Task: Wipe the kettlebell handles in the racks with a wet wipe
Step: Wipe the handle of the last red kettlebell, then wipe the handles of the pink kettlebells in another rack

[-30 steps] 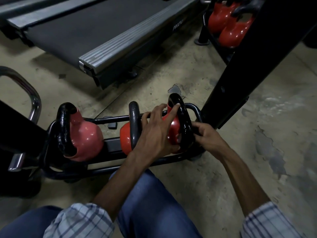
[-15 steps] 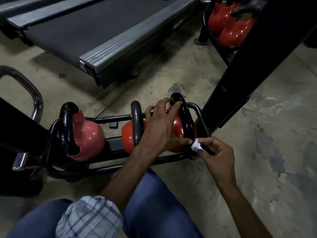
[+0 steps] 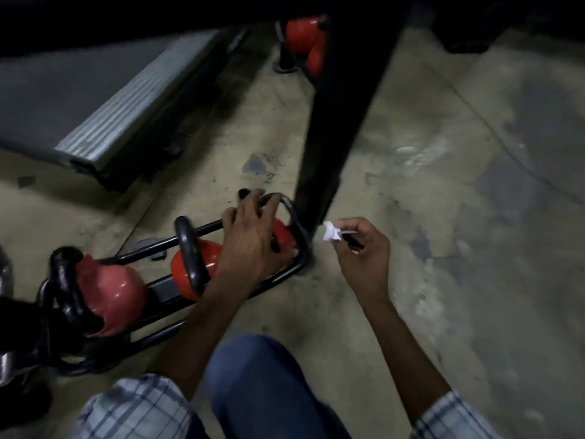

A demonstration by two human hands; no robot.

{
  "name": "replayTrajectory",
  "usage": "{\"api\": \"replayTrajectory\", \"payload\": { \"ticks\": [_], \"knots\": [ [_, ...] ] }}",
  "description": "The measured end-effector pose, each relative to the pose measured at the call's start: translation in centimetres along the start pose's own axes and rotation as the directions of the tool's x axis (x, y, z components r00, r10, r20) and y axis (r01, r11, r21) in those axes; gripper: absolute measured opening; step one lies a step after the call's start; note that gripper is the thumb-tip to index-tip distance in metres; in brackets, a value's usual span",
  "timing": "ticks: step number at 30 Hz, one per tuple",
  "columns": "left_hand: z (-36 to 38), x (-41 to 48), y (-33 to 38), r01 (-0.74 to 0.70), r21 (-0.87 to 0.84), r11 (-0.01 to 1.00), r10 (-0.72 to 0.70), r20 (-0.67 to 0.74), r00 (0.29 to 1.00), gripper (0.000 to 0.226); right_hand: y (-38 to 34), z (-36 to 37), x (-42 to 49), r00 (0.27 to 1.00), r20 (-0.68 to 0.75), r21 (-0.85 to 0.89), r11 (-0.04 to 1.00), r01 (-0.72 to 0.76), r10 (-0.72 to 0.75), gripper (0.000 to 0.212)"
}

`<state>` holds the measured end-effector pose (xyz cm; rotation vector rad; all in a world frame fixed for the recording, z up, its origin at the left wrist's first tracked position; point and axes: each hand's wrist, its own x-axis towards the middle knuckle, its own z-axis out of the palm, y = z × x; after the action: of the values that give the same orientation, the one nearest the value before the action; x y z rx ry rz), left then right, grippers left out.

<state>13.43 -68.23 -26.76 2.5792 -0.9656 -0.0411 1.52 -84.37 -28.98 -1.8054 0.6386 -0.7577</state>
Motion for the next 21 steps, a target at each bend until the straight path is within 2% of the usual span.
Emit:
{"api": "replayTrajectory", "payload": {
  "ticks": [3, 8, 11, 17, 21],
  "knots": [
    [-4.2, 2.1, 6.1, -0.052, -0.045, 0.998, 0.054, 0.043, 0.998, 0.096, -5.8, -6.5, 2.6, 0.995, -0.093, -0.022, 0.999, 0.042, -0.043, 0.010],
    [-12.9, 3.8, 18.2, -0.204, -0.202, 0.958, 0.238, 0.160, 0.958, 0.086, -16.9, -18.4, 6.3, 0.970, -0.236, -0.123, 0.992, 0.032, -0.060, 0.008],
    [-19.2, 5.3, 25.4, -0.302, -0.209, 0.930, 0.334, 0.140, 0.932, 0.084, -24.1, -25.5, 8.3, 0.951, -0.295, -0.164, 0.985, 0.048, -0.096, 0.016],
    [-34.9, 10.6, 38.5, -0.477, -0.115, 0.872, 0.483, 0.035, 0.875, 0.083, -40.0, -37.3, 12.9, 0.908, -0.359, -0.258, 0.958, 0.125, -0.215, 0.021],
    [-44.1, 14.3, 46.0, -0.515, -0.140, 0.846, 0.521, 0.007, 0.853, 0.084, -49.1, -43.9, 16.6, 0.880, -0.368, -0.342, 0.924, 0.173, -0.301, 0.018]
  ]
}}
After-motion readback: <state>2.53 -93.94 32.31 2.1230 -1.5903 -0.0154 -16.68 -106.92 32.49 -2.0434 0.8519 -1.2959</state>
